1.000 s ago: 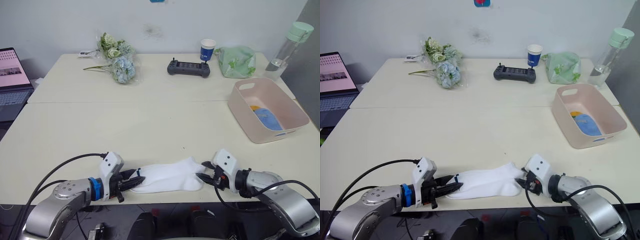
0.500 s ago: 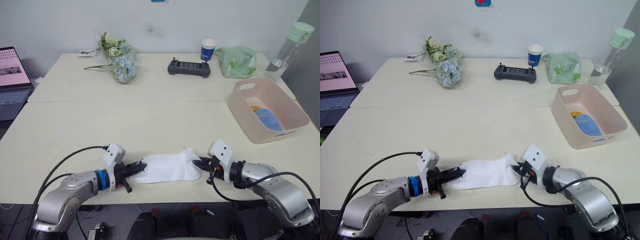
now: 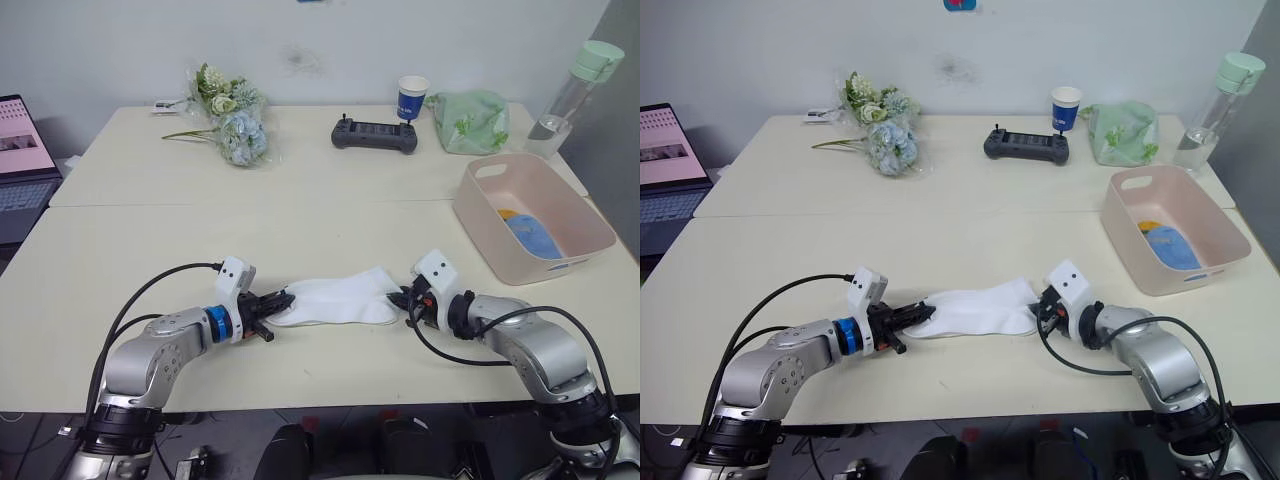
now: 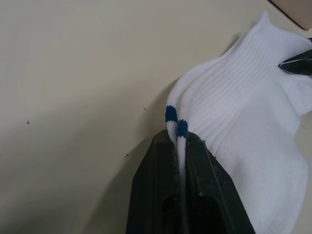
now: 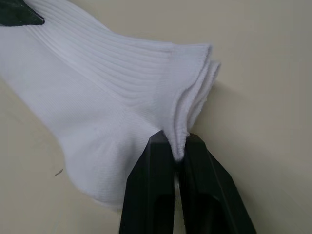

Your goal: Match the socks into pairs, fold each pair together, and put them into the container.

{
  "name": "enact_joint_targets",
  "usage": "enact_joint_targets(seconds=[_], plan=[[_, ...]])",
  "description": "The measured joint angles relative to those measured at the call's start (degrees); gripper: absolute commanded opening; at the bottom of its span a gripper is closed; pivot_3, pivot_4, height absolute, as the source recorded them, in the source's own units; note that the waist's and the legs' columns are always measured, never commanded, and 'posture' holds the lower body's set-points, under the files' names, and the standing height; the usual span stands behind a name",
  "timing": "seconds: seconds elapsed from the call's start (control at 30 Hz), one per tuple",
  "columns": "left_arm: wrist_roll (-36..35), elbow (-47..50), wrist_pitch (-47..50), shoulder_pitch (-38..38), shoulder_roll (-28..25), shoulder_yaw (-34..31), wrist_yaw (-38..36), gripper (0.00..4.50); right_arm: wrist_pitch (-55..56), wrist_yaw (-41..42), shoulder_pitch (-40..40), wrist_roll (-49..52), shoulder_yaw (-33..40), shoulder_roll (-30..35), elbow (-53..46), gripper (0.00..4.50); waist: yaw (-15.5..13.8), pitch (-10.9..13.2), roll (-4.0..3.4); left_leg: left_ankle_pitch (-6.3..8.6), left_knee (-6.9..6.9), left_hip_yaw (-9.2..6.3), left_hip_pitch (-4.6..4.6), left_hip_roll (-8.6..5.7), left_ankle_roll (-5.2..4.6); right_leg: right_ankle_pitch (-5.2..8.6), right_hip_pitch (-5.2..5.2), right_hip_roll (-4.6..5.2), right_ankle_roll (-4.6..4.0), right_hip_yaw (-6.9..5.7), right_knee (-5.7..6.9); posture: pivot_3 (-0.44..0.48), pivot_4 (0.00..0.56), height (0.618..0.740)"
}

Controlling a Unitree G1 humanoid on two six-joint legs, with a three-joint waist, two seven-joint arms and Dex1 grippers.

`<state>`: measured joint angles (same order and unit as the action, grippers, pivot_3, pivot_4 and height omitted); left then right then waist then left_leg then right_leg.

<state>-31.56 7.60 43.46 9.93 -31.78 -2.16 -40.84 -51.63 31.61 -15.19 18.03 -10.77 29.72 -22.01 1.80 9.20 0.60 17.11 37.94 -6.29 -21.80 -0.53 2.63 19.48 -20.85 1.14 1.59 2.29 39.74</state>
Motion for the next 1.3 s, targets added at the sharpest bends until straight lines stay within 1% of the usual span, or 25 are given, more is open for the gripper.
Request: enact_joint_targets(seconds=[0.03, 0.07, 0.13, 0.17, 0.2, 0.23, 0.27, 0.3, 0.4, 0.5, 0.53, 0.6, 0.67, 0.73, 0.8, 0.93, 1.03, 1.13, 1.17, 1.2, 1.23, 1.3], plan=[[0.01, 0.25, -0.03, -0.01, 0.0, 0.0, 0.01, 1.19, -0.22, -0.22, 0.08, 0.0, 0.03, 0.0, -0.06, 1.7, 0.0, 0.0, 0.0, 0.0, 0.0, 0.0, 0.01, 0.0, 0.0, 0.0, -0.01, 0.0, 0.0, 0.0, 0.02, 0.0, 0.15, 0.74], [0.07, 0.52, -0.12, -0.03, 0.0, 0.0, 0.16, 1.53, -0.33, -0.51, 0.29, 0.01, 0.17, -0.07, -0.23, 2.11, 0.0, 0.0, 0.0, 0.0, 0.0, 0.0, 0.01, 0.0, 0.0, 0.0, -0.02, 0.0, 0.0, 0.01, 0.05, 0.0, 0.15, 0.74], [0.47, 0.83, -0.84, -0.17, -0.02, -0.27, 0.38, 2.1, -0.54, -1.11, 0.74, 0.06, 0.69, -0.55, -0.58, 2.8, 0.05, 0.0, 0.0, 0.0, 0.0, 0.03, 0.01, 0.01, 0.0, 0.0, -0.09, -0.01, 0.0, 0.03, 0.12, 0.0, 0.15, 0.74], [0.96, 0.91, -2.0, -0.39, -0.6, -0.43, 0.02, 2.11, -0.74, -1.49, 1.06, 0.3, 1.17, -0.85, -1.12, 3.17, 0.09, 0.0, 0.01, 0.0, 0.0, 0.08, -0.05, 0.02, 0.0, 0.0, -0.21, -0.01, 0.0, 0.07, 0.19, 0.0, 0.15, 0.74], [1.3, 0.93, -2.79, -0.71, -1.64, -0.65, -0.48, 2.11, -0.91, -1.74, 1.43, 0.59, 1.75, -1.06, -1.82, 3.42, 0.15, 0.01, 0.01, 0.0, 0.0, 0.09, -0.1, 0.04, 0.01, 0.0, -0.29, -0.03, 0.0, 0.08, 0.2, 0.0, 0.15, 0.74], [1.43, 0.92, -4.26, -1.31, -3.67, -1.34, -2.34, 2.11, -1.13, -1.9, 2.29, 1.32, 3.23, -1.33, -3.08, 3.88, 0.21, 0.01, 0.02, -0.01, -0.01, 0.08, -0.14, 0.07, 0.01, 0.0, -0.35, -0.05, 0.0, 0.06, 0.23, 0.0, 0.15, 0.74], [1.48, 0.9, -4.86, -1.43, -4.82, -2.16, -3.22, 2.11, -1.25, -1.98, 2.64, 1.54, 4.06, -1.36, -3.58, 4.12, 0.2, 0.01, 0.01, -0.01, -0.03, 0.09, -0.13, 0.08, 0.01, 0.0, -0.35, -0.06, 0.0, 0.06, 0.23, 0.0, 0.15, 0.74], [1.56, 0.91, -5.89, -1.35, -6.18, -2.99, -4.22, 2.11, -1.43, -2.21, 2.92, 1.82, 5.19, -1.57, -4.12, 4.48, 0.09, 0.01, 0.01, -0.01, -0.03, 0.07, -0.14, 0.08, 0.01, 0.0, -0.36, -0.06, 0.0, 0.05, 0.22, 0.0, 0.15, 0.74], [2.72, 0.66, -10.23, 0.54, -7.89, -3.54, -7.42, 2.11, -1.42, -3.26, 4.03, 2.47, 7.11, -2.52, -5.96, 4.48, -0.1, 0.02, 0.02, -0.01, -0.01, 0.08, -0.17, 0.05, 0.01, 0.0, -0.34, -0.03, 0.0, 0.05, 0.2, 0.0, 0.15, 0.74], [2.94, 0.69, -13.33, 3.88, -8.74, -3.47, -10.64, 1.56, -1.14, -4.23, 4.74, 2.48, 7.29, -3.45, -7.13, 4.5, -0.22, 0.02, 0.02, -0.01, 0.0, 0.12, -0.18, 0.0, 0.02, 0.0, -0.33, 0.01, 0.0, 0.07, 0.18, 0.0, 0.15, 0.74], [2.91, 0.93, -13.74, 4.83, -8.98, -2.96, -12.01, 1.18, -1.02, -4.3, 4.83, 2.52, 7.32, -3.59, -7.15, 4.5, -0.14, 0.02, 0.02, -0.01, 0.0, 0.15, -0.18, 0.0, 0.02, 0.0, -0.33, 0.01, 0.0, 0.08, 0.18, 0.0, 0.15, 0.74], [2.85, 1.55, -13.71, 5.28, -9.48, -1.33, -14.16, 0.6, -0.87, -4.51, 5.06, 2.53, 7.38, -3.62, -7.15, 4.5, 0.02, 0.02, 0.02, -0.01, -0.02, 0.16, -0.18, 0.01, 0.01, 0.0, -0.34, 0.0, 0.0, 0.09, 0.18, 0.0, 0.15, 0.74], [3.2, 2.13, -13.63, 5.35, -9.45, 1.58, -16.13, 0.03, -0.84, -4.72, 5.15, 2.5, 7.44, -3.63, -7.15, 4.5, 0.13, 0.02, 0.02, -0.01, -0.02, 0.15, -0.18, 0.05, 0.01, 0.0, -0.37, -0.05, 0.0, 0.08, 0.2, 0.0, 0.15, 0.74], [5.17, 2.07, -14.33, 5.51, -9.04, 5.5, -17.33, 0.03, -0.88, -5.25, 5.25, 2.46, 7.41, -3.88, -7.07, 4.5, 0.16, 0.02, 0.02, 0.0, -0.03, 0.14, -0.16, 0.06, 0.0, 0.0, -0.36, -0.07, 0.0, 0.09, 0.22, 0.0, 0.15, 0.74], [6.87, 0.56, -15.64, 5.64, -7.98, 8.01, -17.64, 0.03, -1.11, -5.73, 5.26, 2.47, 7.4, -4.33, -6.94, 4.5, 0.16, 0.02, 0.02, 0.0, -0.01, 0.15, -0.15, 0.05, 0.0, 0.0, -0.36, -0.08, 0.0, 0.09, 0.23, 0.0, 0.15, 0.74], [10.72, -5.66, -19.02, 7.01, -5.77, 11.01, -17.73, 0.03, -3.17, -7.26, 5.17, 2.47, 7.08, -6.18, -5.89, 4.5, 0.11, 0.02, 0.02, 0.03, 0.0, 0.14, -0.16, 0.04, -0.06, 0.0, -0.36, -0.09, 0.0, 0.07, 0.25, 0.0, 0.15, 0.74], [12.73, -8.23, -20.55, 7.04, -3.92, 11.97, -17.58, 0.0, -4.78, -8.94, 4.91, 2.07, 6.88, -6.74, -4.61, 3.88, 0.1, 0.02, 0.02, 0.01, 0.0, 0.15, -0.17, 0.04, -0.02, 0.0, -0.37, -0.08, 0.0, 0.08, 0.23, 0.0, 0.15, 0.74], [13.8, -9.28, -21.8, 7.28, -2.91, 12.05, -17.53, 0.0, -5.01, -9.63, 4.42, 1.38, 5.61, -7.9, -4.34, 2.88, 0.14, 0.01, 0.01, 0.02, -0.01, 0.12, -0.14, 0.05, -0.04, 0.0, -0.36, -0.09, 0.0, 0.08, 0.25, 0.0, 0.15, 0.74], [14.03, -9.65, -22.46, 7.28, -2.91, 12.05, -17.64, 0.0, -4.94, -9.46, 4.28, 1.21, 4.68, -7.74, -4.37, 2.56, 0.16, 0.01, 0.02, 0.02, -0.01, 0.12, -0.13, 0.06, -0.04, 0.0, -0.35, -0.09, 0.0, 0.08, 0.25, 0.0, 0.15, 0.74], [14.16, -9.73, -22.71, 7.27, -2.91, 12.05, -17.73, 0.0, -4.88, -9.28, 4.22, 1.16, 4.15, -7.7, -4.4, 2.14, 0.16, 0.01, 0.02, 0.02, 0.0, 0.12, -0.12, 0.05, -0.04, 0.0, -0.35, -0.09, 0.0, 0.08, 0.25, 0.0, 0.15, 0.74], [14.25, -9.74, -22.83, 7.24, -2.91, 12.05, -17.81, 0.0, -4.79, -9.07, 4.22, 1.11, 3.37, -7.52, -4.61, 1.87, 0.16, 0.01, 0.02, 0.02, 0.0, 0.12, -0.12, 0.05, -0.04, 0.0, -0.34, -0.09, 0.0, 0.08, 0.25, 0.0, 0.15, 0.74], [14.32, -9.74, -22.86, 7.23, -2.88, 12.05, -18.05, 0.0, -4.14, -8.25, 4.27, 1.02, 1.31, -6.61, -5.06, 1.15, 0.16, 0.0, 0.02, 0.02, 0.0, 0.11, -0.12, 0.05, -0.04, 0.0, -0.34, -0.09, 0.0, 0.08, 0.25, 0.0, 0.15, 0.74]])
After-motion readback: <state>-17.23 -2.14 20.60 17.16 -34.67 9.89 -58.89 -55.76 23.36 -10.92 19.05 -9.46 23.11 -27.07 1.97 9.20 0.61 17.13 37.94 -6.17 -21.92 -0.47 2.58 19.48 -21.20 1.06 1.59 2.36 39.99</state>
